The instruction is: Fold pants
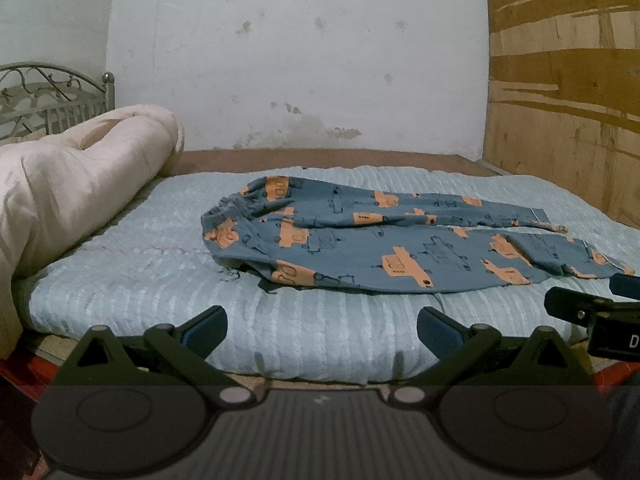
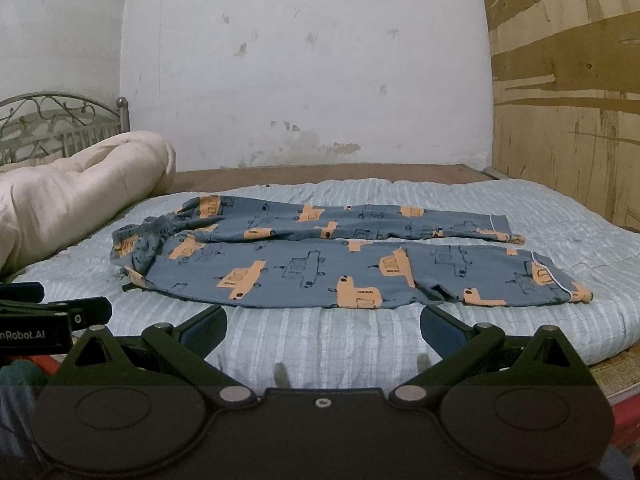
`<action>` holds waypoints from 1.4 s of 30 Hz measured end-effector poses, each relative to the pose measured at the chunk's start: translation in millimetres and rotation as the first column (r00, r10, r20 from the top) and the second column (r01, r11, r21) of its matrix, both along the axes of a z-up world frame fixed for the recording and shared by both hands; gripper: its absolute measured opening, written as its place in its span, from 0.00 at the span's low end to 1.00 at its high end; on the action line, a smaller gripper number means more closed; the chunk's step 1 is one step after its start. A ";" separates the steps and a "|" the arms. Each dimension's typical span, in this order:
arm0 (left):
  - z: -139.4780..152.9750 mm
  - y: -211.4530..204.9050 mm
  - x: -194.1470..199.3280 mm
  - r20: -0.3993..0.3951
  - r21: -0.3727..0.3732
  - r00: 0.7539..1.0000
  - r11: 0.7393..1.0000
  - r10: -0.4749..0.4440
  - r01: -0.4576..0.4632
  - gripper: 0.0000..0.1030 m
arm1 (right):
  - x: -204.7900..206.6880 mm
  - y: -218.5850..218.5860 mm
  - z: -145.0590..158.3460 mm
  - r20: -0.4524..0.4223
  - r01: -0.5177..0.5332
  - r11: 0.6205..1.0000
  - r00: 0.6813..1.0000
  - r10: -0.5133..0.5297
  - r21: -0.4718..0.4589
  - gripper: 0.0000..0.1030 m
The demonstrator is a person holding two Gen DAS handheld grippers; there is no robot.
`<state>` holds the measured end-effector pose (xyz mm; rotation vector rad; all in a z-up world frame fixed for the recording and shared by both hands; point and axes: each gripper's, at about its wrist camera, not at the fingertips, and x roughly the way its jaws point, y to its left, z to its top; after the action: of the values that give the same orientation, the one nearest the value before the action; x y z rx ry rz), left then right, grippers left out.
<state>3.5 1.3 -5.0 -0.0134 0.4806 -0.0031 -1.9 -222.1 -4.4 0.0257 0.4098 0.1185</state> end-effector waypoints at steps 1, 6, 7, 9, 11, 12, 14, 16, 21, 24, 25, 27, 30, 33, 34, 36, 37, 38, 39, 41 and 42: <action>-0.5 0.4 1.5 -0.007 -0.002 1.000 1.000 -0.002 0.002 0.99 | -0.6 0.1 -2.1 -0.005 -0.002 1.000 1.000 0.002 0.000 0.99; -4.4 3.1 15.9 -0.095 -0.061 0.995 0.998 -0.028 0.022 0.99 | 18.6 1.7 14.8 -0.067 -0.056 0.998 0.996 0.057 0.013 0.99; -3.5 4.7 20.4 -0.106 -0.069 0.994 0.997 -0.028 0.021 0.99 | 23.0 1.0 17.8 -0.083 -0.065 0.998 0.994 0.067 0.021 0.99; 0.3 5.9 28.2 -0.122 -0.072 0.992 0.997 -0.028 0.020 0.99 | 31.8 1.1 22.0 -0.110 -0.074 0.997 0.991 0.076 0.022 0.99; 4.4 5.1 35.2 -0.130 -0.066 0.991 0.998 -0.028 0.020 0.99 | 39.8 1.3 25.4 -0.126 -0.074 0.997 0.989 0.075 0.017 0.99; 6.8 4.7 39.7 -0.136 -0.062 0.990 0.998 -0.028 0.020 0.99 | 43.0 0.9 27.2 -0.134 -0.072 0.997 0.988 0.074 0.015 0.99; 10.5 5.8 47.2 -0.149 -0.064 0.988 0.998 -0.032 0.023 0.99 | 49.5 -0.8 30.1 -0.142 -0.069 0.998 0.987 0.070 0.008 0.99; 13.3 6.0 55.3 -0.162 -0.069 0.986 0.997 -0.030 0.019 0.99 | 55.4 -2.1 32.3 -0.141 -0.067 0.998 0.988 0.066 -0.006 0.99; 18.8 5.3 75.5 -0.177 -0.047 0.984 0.999 -0.018 0.010 0.99 | 72.2 -3.5 36.1 -0.133 -0.079 0.996 0.988 0.074 -0.032 0.99; 21.6 4.2 90.3 -0.186 -0.020 0.983 1.000 -0.008 0.004 0.99 | 84.3 -6.2 37.5 -0.135 -0.084 0.996 0.988 0.080 -0.029 0.99; 22.1 4.2 95.2 -0.188 -0.011 0.982 1.000 -0.005 0.003 0.99 | 89.6 -7.4 37.5 -0.138 -0.085 0.996 0.987 0.081 -0.029 0.99; 23.5 4.5 107.7 -0.196 0.007 0.981 1.000 0.000 0.001 0.99 | 100.6 -9.4 36.8 -0.141 -0.089 0.996 0.986 0.084 -0.027 0.99; 25.6 4.7 128.7 -0.205 0.041 0.979 0.999 0.012 -0.004 0.99 | 119.3 -12.2 34.2 -0.146 -0.093 0.995 0.985 0.089 -0.023 0.99; 27.1 5.2 153.5 -0.213 0.082 0.976 0.996 0.035 -0.018 0.99 | 142.4 -16.1 30.4 -0.155 -0.097 0.995 0.984 0.092 -0.029 0.99; 27.9 6.1 162.4 -0.214 0.094 0.976 0.995 0.041 -0.021 0.99 | 150.5 -18.3 29.7 -0.155 -0.102 0.994 0.983 0.096 -0.031 0.99; 29.4 9.3 179.8 -0.209 0.112 0.977 0.993 0.048 -0.025 0.99 | 165.0 -24.0 29.4 -0.146 -0.111 0.993 0.984 0.106 -0.030 0.99; 30.1 11.4 188.6 -0.209 0.120 0.976 0.992 0.054 -0.029 0.99 | 172.8 -28.2 30.4 -0.134 -0.117 0.993 0.985 0.113 -0.027 0.99; 30.9 13.2 197.9 -0.209 0.129 0.976 0.991 0.059 -0.032 0.99 | 180.0 -32.8 31.9 -0.114 -0.126 0.992 0.986 0.122 -0.027 0.99; 31.3 15.3 207.3 -0.208 0.134 0.976 0.990 0.061 -0.033 0.99 | 187.2 -37.0 33.5 -0.095 -0.135 0.990 0.987 0.132 -0.030 0.99; 32.7 17.8 224.7 -0.205 0.150 0.977 0.988 0.065 -0.034 0.99 | 202.6 -43.6 36.7 -0.066 -0.143 0.988 0.988 0.139 -0.063 0.99; 33.1 18.2 232.1 -0.202 0.161 0.977 0.986 0.066 -0.033 0.99 | 211.0 -46.0 38.2 -0.052 -0.149 0.985 0.988 0.144 -0.091 0.99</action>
<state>235.6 19.5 28.1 0.1298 0.6874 0.0858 209.1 -268.1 33.9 -0.0952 0.4616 0.2441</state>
